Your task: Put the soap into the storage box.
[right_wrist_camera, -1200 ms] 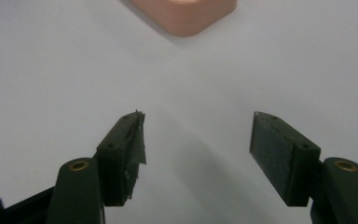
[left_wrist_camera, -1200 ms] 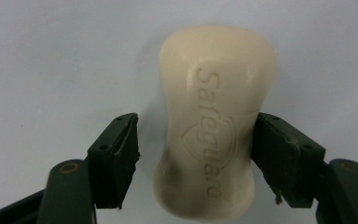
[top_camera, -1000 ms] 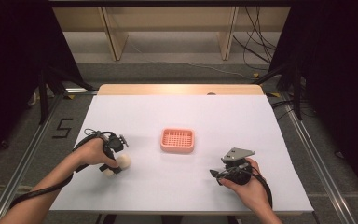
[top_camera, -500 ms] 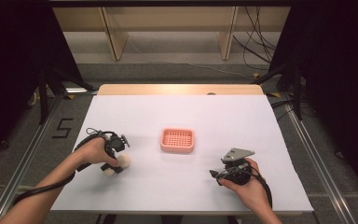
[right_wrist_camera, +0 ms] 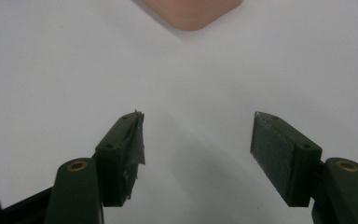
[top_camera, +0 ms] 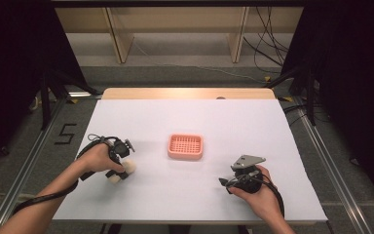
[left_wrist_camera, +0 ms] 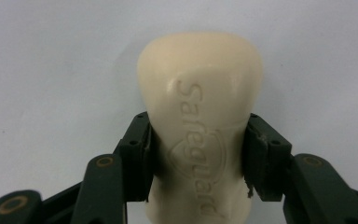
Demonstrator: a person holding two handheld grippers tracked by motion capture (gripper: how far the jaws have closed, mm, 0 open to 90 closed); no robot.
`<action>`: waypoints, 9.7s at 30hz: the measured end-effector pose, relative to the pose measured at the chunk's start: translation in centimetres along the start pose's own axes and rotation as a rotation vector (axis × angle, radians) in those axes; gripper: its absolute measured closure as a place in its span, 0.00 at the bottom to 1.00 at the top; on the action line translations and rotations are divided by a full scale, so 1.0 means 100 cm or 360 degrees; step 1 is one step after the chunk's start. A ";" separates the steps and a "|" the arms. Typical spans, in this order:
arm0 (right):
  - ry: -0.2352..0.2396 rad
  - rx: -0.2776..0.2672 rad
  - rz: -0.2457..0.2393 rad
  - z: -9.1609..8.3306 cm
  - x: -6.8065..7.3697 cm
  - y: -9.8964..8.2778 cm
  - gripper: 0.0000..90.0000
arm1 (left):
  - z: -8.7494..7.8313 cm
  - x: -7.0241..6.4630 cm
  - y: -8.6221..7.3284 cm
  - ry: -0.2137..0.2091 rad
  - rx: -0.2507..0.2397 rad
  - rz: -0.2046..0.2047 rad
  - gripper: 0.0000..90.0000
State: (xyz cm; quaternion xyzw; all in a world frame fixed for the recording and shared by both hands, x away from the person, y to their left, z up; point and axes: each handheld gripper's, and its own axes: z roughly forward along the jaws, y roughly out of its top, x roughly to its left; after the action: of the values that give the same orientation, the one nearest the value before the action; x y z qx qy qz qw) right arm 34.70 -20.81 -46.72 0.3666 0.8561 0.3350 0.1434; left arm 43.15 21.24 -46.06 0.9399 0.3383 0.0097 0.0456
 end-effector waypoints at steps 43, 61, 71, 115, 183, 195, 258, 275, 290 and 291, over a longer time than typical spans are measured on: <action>-0.0032 -0.0046 0.0014 -0.002 -0.001 0.000 0.39 | -0.014 -0.016 -0.021 0.0023 -0.0288 -0.0106 0.55; -0.0036 -0.0057 0.0034 -0.003 -0.001 0.001 0.39 | -0.025 -0.019 -0.017 0.0061 -0.0460 -0.0140 0.55; -0.0038 -0.0059 0.0026 -0.003 -0.002 0.000 0.39 | -0.032 -0.023 -0.010 0.0092 -0.0475 -0.0057 0.55; -0.0047 -0.0083 0.0047 -0.009 -0.003 -0.002 0.39 | -0.042 -0.041 0.023 0.0145 -0.0484 0.0183 0.55; -0.0073 -0.0131 0.0117 -0.017 -0.010 -0.010 0.39 | -0.037 -0.071 0.066 0.0124 -0.0355 0.0531 0.55; -0.0073 -0.0131 0.0116 -0.016 -0.010 -0.010 0.39 | -0.038 -0.074 0.072 0.0135 -0.0366 0.0555 0.55; -0.0056 -0.0125 0.0082 -0.016 -0.011 -0.011 0.39 | -0.042 -0.072 0.104 0.0189 -0.0465 0.0660 0.55; -0.0056 -0.0123 0.0089 -0.016 -0.011 -0.011 0.39 | -0.043 -0.071 0.114 0.0192 -0.0496 0.0669 0.55; -0.0056 -0.0124 0.0087 -0.016 -0.011 -0.011 0.39 | -0.044 -0.073 0.122 0.0196 -0.0519 0.0708 0.55; -0.0056 -0.0124 0.0086 -0.016 -0.011 -0.011 0.39 | -0.044 -0.073 0.123 0.0199 -0.0524 0.0713 0.55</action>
State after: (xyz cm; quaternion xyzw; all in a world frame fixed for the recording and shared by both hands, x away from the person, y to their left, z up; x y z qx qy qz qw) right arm 34.05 -22.92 -46.29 0.3897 0.8295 0.3652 0.1634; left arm 45.12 7.56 -40.47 0.9688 0.1183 0.1322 0.1733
